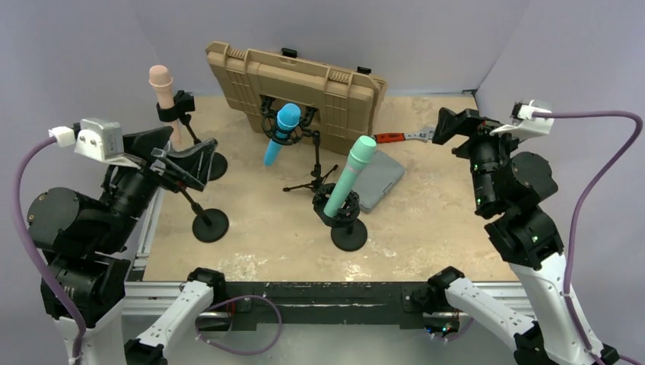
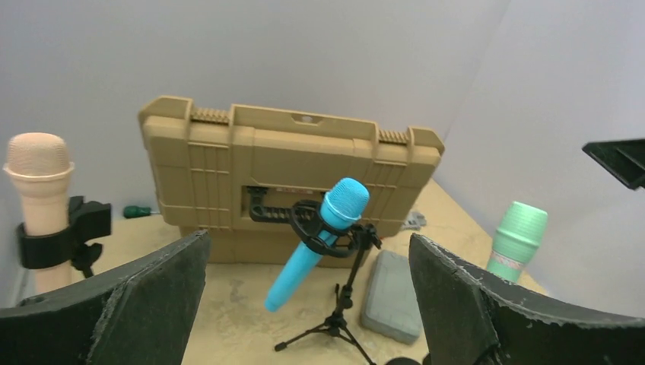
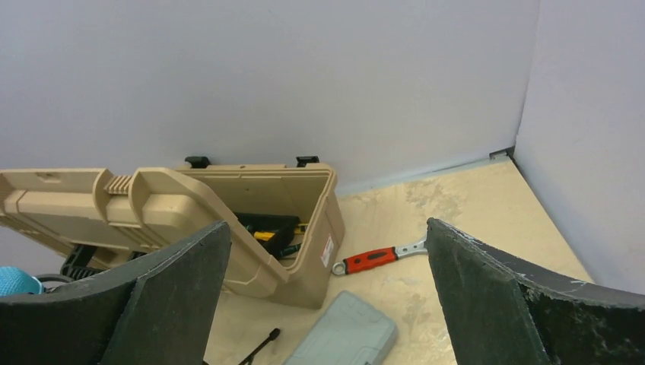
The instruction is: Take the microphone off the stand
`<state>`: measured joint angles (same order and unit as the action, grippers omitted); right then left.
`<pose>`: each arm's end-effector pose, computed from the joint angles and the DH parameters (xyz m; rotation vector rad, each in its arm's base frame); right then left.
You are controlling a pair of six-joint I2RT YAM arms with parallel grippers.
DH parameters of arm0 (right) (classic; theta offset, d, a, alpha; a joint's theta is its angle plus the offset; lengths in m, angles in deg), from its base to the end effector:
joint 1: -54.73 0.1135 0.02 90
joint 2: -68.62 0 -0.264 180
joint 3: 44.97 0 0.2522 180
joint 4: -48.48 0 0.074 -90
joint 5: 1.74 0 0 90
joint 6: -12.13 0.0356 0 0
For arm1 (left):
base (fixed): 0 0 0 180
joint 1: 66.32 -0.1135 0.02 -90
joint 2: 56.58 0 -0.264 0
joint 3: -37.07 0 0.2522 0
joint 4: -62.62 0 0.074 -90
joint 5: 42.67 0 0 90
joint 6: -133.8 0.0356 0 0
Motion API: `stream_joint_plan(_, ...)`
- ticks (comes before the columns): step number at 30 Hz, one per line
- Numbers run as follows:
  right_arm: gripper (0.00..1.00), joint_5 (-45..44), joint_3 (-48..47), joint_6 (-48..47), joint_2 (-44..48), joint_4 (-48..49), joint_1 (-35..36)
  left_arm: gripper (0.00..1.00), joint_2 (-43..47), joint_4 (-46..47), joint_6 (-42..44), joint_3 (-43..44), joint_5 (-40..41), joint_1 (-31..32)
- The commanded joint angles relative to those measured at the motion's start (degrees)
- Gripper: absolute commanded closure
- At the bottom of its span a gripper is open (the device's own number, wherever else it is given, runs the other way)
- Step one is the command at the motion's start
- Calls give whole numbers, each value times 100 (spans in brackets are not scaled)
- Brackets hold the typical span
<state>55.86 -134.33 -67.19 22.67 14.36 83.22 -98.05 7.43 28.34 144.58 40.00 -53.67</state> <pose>0.1166 0.0416 0.4934 0.2487 1.4144 0.1641 0.0302 -0.0114 0.5394 0.0740 1.3989 -0.4971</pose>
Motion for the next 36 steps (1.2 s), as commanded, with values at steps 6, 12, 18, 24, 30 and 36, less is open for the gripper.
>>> stream_joint_plan(6,1,1110,269,716,153,-631,-20,0,-300,82,-411,-512,-1776,-40)
stream_joint_plan(12,1,2952,936,1247,673,-195,-20,0,-413,235,-780,-928,-2384,-42)
stream_joint_plan(18,1,5025,1344,1110,823,389,-26,0,-393,1335,-1841,-1979,-3430,20)
stream_joint_plan(24,1,5893,1785,1503,729,831,-20,0,-371,1481,-1997,-2336,-3345,428)
stream_joint_plan(30,5,6522,2069,1819,419,1470,-23,0,-383,1527,-2011,-2501,-3012,1019)
stream_joint_plan(36,10,6447,2299,1964,225,1872,36,0,-516,1571,-2014,-2612,-2573,1737)
